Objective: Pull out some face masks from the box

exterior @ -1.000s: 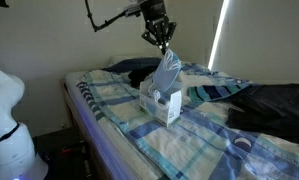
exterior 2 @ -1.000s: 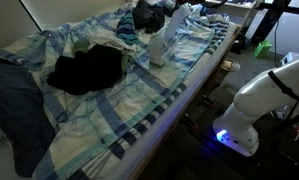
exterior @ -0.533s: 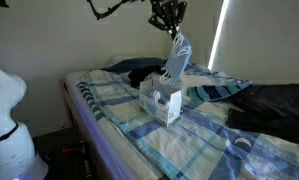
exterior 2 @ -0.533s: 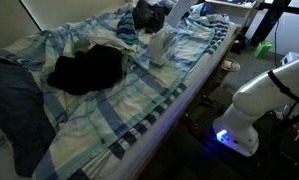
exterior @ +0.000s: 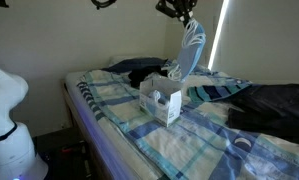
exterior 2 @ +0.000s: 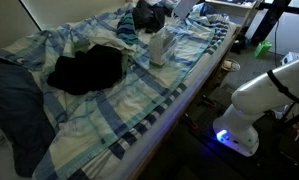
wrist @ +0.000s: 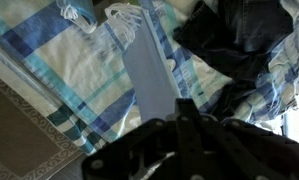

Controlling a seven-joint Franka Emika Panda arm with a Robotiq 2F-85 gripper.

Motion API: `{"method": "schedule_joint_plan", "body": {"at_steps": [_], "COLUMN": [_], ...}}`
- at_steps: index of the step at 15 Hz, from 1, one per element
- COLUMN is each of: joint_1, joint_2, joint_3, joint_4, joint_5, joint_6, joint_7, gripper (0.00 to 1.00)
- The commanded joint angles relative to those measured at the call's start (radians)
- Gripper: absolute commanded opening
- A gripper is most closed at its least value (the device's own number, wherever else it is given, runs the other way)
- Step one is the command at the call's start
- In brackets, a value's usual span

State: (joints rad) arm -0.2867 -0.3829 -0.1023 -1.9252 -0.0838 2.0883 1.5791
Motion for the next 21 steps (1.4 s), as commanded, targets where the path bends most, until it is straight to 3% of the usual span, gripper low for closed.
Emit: {"method": "schedule_joint_plan", "body": {"at_steps": [1,5,12,17,21], "joint_1": [-0.024,-0.028,-0.052,-0.054,-0.043], "joint_2": [0.013,0.038,0.124,0.171,0.196], "joint_3": [-0.016,-0.035,-0.077,-0.104,-0.126], "joint_4": [0.012,-0.024,-0.113,-0.187,-0.277], "joint_5": [0.000,0.006,0.021,0.050,0.143], "joint_6": [0.017,0.109,0.379,0.464,0.497], "joint_7": [0.045,0.041,0.099,0.132,0.114], "gripper": [0.00,0.00,0.00,0.00,0.00]}}
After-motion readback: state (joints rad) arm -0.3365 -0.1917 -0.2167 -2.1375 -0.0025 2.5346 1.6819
